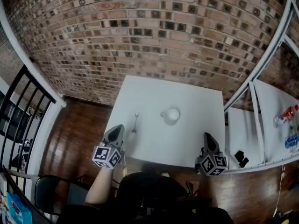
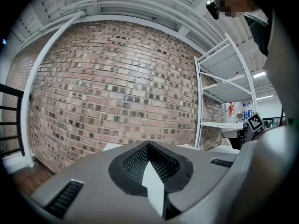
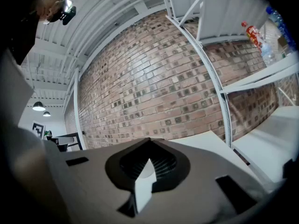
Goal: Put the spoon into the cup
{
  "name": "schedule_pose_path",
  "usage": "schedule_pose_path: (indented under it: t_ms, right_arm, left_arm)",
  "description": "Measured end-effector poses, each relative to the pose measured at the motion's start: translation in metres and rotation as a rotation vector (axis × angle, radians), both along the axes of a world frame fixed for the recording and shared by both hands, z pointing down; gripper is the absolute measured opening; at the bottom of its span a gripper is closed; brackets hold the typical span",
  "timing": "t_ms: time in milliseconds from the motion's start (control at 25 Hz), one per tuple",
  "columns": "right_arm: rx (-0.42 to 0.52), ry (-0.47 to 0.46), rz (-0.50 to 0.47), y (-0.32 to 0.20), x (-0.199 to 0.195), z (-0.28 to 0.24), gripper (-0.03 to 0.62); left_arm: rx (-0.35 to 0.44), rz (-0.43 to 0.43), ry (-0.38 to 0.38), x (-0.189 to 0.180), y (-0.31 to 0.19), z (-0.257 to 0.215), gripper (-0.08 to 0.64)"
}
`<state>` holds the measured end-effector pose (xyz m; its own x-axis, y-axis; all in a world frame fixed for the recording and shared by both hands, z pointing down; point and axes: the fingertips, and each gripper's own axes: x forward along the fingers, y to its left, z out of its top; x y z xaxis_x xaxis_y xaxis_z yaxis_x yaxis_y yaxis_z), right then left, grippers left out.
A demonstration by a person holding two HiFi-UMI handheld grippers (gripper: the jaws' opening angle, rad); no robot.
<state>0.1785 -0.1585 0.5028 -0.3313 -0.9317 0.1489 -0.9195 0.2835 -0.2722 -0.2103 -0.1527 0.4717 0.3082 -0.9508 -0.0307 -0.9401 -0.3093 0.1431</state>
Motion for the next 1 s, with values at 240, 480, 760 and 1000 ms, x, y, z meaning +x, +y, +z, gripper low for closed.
schedule_pose_path:
  t_ms: [240,480,760,1000]
  right_arm:
    - [-0.036,0.035,-0.056,0.003,-0.018,0.011,0.005]
    - [-0.078,0.047,-0.071,0.004,-0.019,0.024,0.005]
    - [-0.130,0.031,-0.101,0.015,-0.038,0.052,0.005]
    - [-0.132,0.024,-0.084,0.012,-0.031,0.054,0.005]
  left_arm:
    - [-0.065,-0.067,-0.022,-0.018,-0.001,0.022,0.005]
    - [-0.106,-0.068,-0.019,-0.019,-0.005,0.043,0.005]
    - [-0.203,-0.060,-0.022,-0.017,-0.013,0.080,0.005]
    - [-0.247,-0.054,-0.027,-0.006,-0.023,0.103,0.005]
